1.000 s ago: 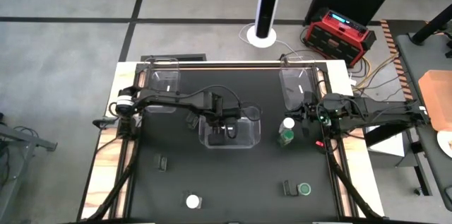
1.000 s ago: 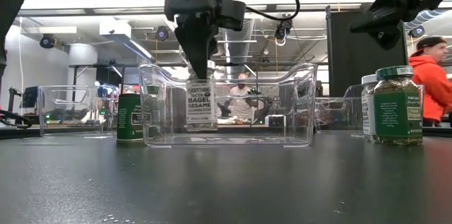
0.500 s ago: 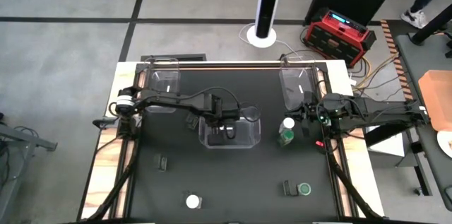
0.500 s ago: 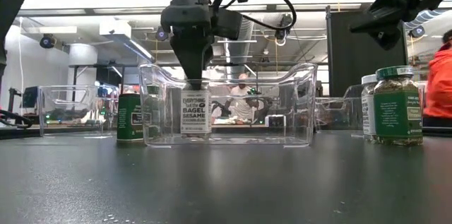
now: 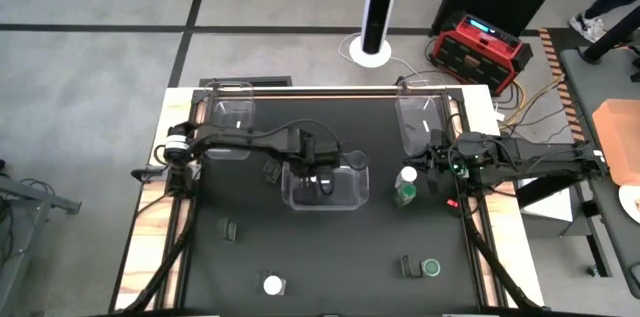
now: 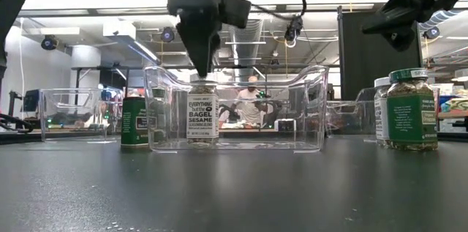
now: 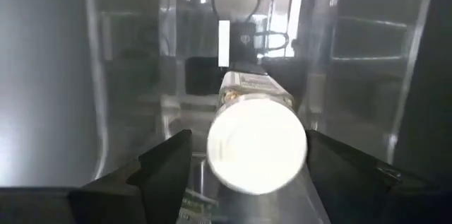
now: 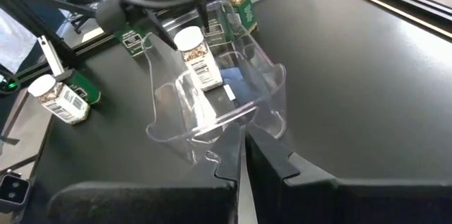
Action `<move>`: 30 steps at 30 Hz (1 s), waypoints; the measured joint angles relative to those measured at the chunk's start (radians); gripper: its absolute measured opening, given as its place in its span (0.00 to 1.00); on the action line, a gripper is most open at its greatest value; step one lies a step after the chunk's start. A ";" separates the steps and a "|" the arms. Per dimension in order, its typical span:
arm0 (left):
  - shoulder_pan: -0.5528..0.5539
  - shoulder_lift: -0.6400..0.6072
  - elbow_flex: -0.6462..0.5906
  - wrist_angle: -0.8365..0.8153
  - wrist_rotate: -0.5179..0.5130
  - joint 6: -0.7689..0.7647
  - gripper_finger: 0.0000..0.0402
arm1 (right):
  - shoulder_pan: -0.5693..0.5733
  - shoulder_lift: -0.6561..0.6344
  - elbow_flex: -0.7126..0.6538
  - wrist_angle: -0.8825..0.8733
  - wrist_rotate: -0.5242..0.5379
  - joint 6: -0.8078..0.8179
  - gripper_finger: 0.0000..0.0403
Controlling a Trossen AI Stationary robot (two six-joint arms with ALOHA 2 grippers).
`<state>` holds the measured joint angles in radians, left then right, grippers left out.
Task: Sort spices by type
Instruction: Put the white seasoning bottle into the top right transparent bin, then put the green seasoning bottle into the top right transparent bin
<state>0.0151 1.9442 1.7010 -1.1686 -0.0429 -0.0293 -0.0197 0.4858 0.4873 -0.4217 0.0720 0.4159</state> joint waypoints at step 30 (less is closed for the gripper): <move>-0.350 -0.747 -0.630 0.820 -0.518 0.033 0.54 | 0.000 0.001 0.000 0.067 0.007 -0.023 0.03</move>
<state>-0.3347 1.1975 1.0707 -0.3482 -0.5612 0.0035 -0.0200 0.4870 0.4873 -0.3544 0.0792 0.3931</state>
